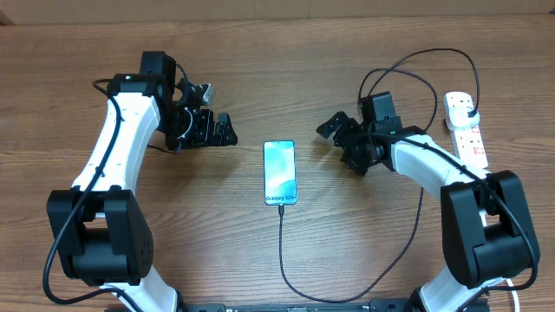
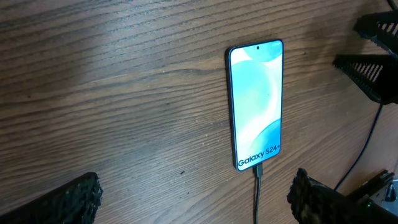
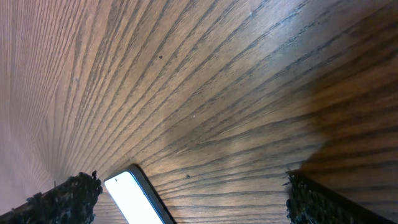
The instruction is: Plug charger to phone and switch on socket
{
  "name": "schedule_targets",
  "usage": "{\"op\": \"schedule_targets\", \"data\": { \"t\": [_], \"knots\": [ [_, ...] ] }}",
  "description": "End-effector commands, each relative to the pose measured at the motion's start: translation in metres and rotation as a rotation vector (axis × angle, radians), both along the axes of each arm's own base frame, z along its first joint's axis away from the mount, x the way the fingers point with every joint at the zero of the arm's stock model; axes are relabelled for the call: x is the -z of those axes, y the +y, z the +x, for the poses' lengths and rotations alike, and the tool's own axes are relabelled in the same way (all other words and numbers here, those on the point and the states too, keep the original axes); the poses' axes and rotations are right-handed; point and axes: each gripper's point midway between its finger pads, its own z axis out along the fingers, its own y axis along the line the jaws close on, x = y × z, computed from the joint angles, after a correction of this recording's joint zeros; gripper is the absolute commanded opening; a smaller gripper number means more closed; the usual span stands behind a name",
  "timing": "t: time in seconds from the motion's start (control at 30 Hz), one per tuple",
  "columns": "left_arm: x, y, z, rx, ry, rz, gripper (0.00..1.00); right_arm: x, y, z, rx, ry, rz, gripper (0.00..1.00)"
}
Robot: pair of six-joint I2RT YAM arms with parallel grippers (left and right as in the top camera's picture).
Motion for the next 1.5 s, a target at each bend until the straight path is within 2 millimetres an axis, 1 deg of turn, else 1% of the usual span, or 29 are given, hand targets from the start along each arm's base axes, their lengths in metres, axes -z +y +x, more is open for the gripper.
{"op": "schedule_targets", "data": {
  "t": [0.0, 0.6, 0.8, 1.17, 1.27, 1.37, 1.47],
  "knots": [
    [-0.0083, 0.0007, 0.0014, -0.011, -0.023, 0.004, 1.0, 0.0486, -0.0295, -0.0263, 0.051, 0.125, -0.13, 1.0],
    [-0.0083, 0.0007, 0.0014, -0.011, -0.023, 0.004, 1.0, 0.0486, -0.0295, -0.0263, 0.051, 0.125, -0.13, 1.0],
    [-0.0083, 0.0007, 0.0014, -0.011, -0.023, 0.004, 0.99, 0.0464, -0.0281, -0.0201, 0.052, 0.098, -0.123, 1.0],
    [-0.0081, 0.0007, 0.0013, -0.011, -0.023, 0.004, 1.0, 0.0458, -0.027, -0.0193, 0.054, 0.096, -0.116, 1.0],
    [-0.0081, 0.0007, 0.0013, -0.011, -0.023, 0.004, 1.0, 0.0459, -0.0256, -0.021, 0.049, 0.103, -0.109, 1.0],
    [-0.0081, 0.0007, 0.0013, -0.011, -0.023, 0.004, 1.0, 0.0447, -0.0203, -0.0233, 0.036, 0.113, -0.078, 1.0],
    [-0.0083, 0.0007, 0.0014, -0.011, -0.023, 0.004, 1.0, 0.0451, -0.0205, -0.0246, 0.035, 0.118, -0.079, 1.0]
  ]
}}
